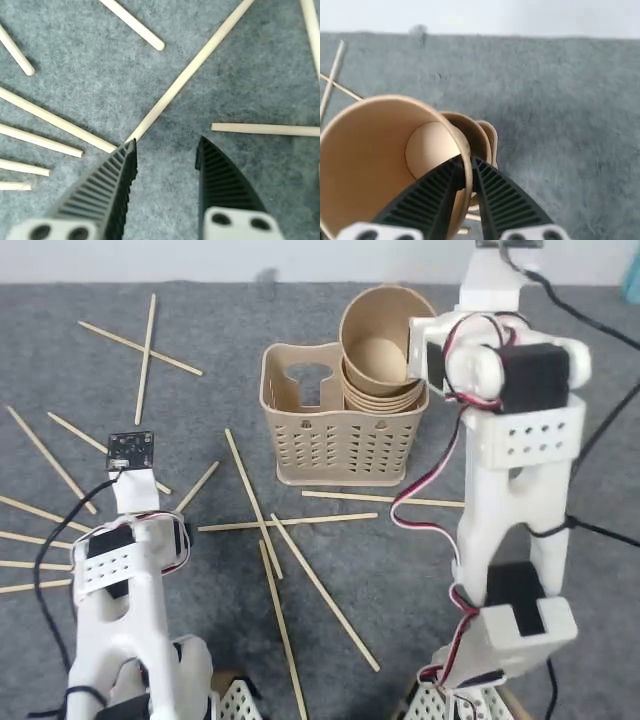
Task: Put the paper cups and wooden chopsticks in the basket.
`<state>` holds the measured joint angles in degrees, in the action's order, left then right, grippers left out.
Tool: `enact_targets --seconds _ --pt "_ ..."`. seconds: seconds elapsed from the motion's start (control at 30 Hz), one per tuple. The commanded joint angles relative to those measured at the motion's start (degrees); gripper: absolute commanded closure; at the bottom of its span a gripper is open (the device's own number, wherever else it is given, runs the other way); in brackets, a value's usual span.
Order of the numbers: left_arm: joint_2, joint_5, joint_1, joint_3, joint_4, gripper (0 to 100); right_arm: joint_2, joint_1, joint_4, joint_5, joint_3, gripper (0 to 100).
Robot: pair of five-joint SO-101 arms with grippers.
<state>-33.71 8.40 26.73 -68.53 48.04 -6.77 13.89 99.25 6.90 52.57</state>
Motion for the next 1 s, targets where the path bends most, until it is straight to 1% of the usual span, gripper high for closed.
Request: enact_targets --seconds 0.0,0.1,0.17,0.33,0.4,0.43,0.53,0.6,0.67,0.77,0.8,0.87,0.97 --pt "-1.85 0.35 0.26 0.57 -0.09 82 0.13 0.57 -0.84 -3.08 0.26 98.8" --pt "-1.85 0.35 0.26 0.57 -0.09 82 0.48 0.48 -0.84 -4.22 0.35 97.3" --pt "-1.85 0.35 0.18 0.57 -0.09 82 1.63 0.48 -0.84 -4.40 0.35 91.3" --pt "-1.85 0.35 0.18 0.57 -0.09 82 6.99 1.01 -0.84 -4.48 0.35 72.1" --pt "-1.85 0.35 0.26 0.57 -0.09 82 9.63 1.01 -0.92 -4.48 0.35 68.6" --pt "-1.85 0.35 0.26 0.57 -0.09 82 11.03 1.01 -0.92 -4.48 0.35 68.5" --pt "-1.85 0.35 0.26 0.57 -0.09 82 15.08 1.01 0.48 -4.48 0.18 70.8" --pt "-1.85 0.35 0.26 0.57 -0.09 82 16.92 1.71 2.51 -4.48 0.09 75.7" --pt "-1.85 0.35 0.26 0.48 -0.09 82 18.33 3.47 3.65 -4.48 -0.62 83.5" --pt "-1.85 0.35 0.26 0.48 0.09 82 20.09 4.44 3.38 -4.48 -5.19 98.1" --pt "-1.85 0.35 0.35 0.40 0.18 82 20.09 4.62 3.12 -4.48 -6.59 99.8" --pt "-1.85 0.35 0.44 0.40 0.18 82 20.00 5.23 2.59 -4.48 -9.85 96.5" --pt "-1.85 0.35 1.49 0.48 0.26 82 20.18 5.67 -2.33 -4.48 -14.95 97.6"
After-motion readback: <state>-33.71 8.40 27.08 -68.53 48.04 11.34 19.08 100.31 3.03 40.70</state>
